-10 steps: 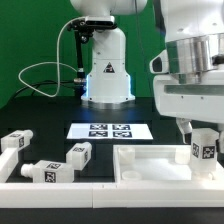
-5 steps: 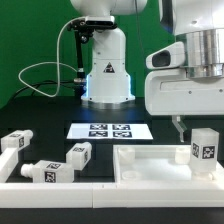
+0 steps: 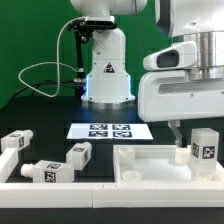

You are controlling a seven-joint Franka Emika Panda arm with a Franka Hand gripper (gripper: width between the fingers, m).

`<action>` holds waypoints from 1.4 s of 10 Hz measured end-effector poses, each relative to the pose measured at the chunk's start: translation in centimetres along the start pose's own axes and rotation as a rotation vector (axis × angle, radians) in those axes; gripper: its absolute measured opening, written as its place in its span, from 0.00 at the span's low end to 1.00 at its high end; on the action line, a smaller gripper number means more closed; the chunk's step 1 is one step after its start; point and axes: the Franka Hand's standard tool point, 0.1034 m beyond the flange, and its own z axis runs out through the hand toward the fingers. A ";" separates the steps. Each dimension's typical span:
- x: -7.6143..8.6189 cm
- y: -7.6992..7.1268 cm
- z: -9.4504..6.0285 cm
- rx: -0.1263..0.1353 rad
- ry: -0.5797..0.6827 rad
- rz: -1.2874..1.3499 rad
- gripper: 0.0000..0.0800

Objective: Assemble one leg

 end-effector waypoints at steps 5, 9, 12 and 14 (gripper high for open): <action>0.1 0.3 0.1 -0.009 0.022 0.445 0.36; -0.1 1.0 0.3 0.033 0.001 1.221 0.36; -0.3 1.0 0.3 0.061 -0.006 1.370 0.36; -1.1 -0.3 0.4 -0.002 -0.019 1.092 0.67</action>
Offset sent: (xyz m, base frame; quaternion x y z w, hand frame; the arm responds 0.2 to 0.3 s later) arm 0.0061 0.0060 -0.0083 -0.0189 0.0172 0.2140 0.9765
